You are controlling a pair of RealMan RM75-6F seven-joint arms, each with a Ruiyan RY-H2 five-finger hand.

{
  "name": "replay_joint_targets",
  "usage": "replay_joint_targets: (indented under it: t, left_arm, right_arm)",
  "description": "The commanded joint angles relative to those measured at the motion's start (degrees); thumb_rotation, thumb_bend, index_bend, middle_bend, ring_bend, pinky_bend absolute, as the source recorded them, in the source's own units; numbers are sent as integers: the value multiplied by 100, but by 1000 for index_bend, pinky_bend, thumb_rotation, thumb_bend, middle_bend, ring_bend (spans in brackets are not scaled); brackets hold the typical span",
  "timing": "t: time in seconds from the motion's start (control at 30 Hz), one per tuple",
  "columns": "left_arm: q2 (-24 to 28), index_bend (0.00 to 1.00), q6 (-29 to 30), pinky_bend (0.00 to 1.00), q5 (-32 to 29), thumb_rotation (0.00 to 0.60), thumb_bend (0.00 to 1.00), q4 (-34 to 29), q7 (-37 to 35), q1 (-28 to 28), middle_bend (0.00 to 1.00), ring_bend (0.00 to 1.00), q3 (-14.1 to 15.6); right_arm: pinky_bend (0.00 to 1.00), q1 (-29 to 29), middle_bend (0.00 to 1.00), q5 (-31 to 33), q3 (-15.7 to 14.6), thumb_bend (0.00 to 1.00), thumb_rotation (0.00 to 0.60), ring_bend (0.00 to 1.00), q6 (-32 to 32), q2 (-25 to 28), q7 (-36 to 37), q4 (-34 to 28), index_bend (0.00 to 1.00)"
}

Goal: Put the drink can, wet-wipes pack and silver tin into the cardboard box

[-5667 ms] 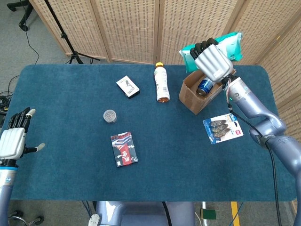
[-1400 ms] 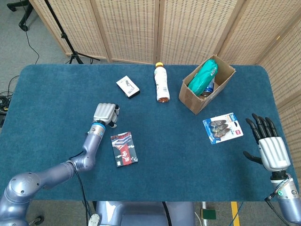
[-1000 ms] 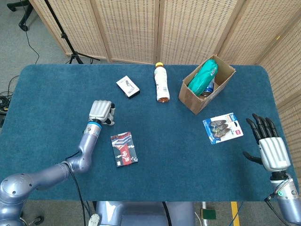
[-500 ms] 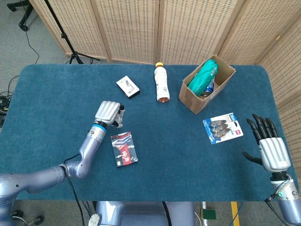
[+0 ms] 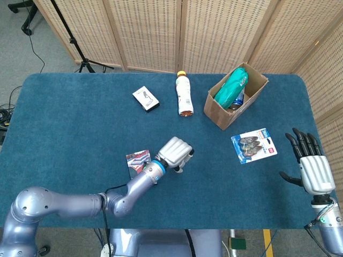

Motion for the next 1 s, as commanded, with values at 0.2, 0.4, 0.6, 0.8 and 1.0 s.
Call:
replay_joint_targets:
  t: [0.2,0.4,0.6,0.8,1.0]
  left_arm:
    - [-383,696,-197,632,76,600,119,153,26,-263,582,525,273]
    - [-430,607,-308,621,289,600,27,73,-258,-227,484,444,377]
    - [-245,93,-595,353,405,600,0,-157,-634,-212,9,37,391]
    - [6,7,-417,280,503,600,0,-434,-749,-124,0,0,397]
    - [1000,4,594,246,906,600,0,-1196,-602,438,0,0,580]
  right_arm:
    - [5,-21,0,12,32,0,600,0,-7,32,62,-4,0]
    - [5,-37,0,13,45,0,600,0,-14,56,64,-31,0]
    - [5,-57,0,5,54,0,600,0,-8,77,61,-70,0]
    - [5,-64,0,-15,53,0,600,0,-10,86,50,-92,0]
    - [5,-89,0,-93,33,0,600,0,36,107,39,-129,0]
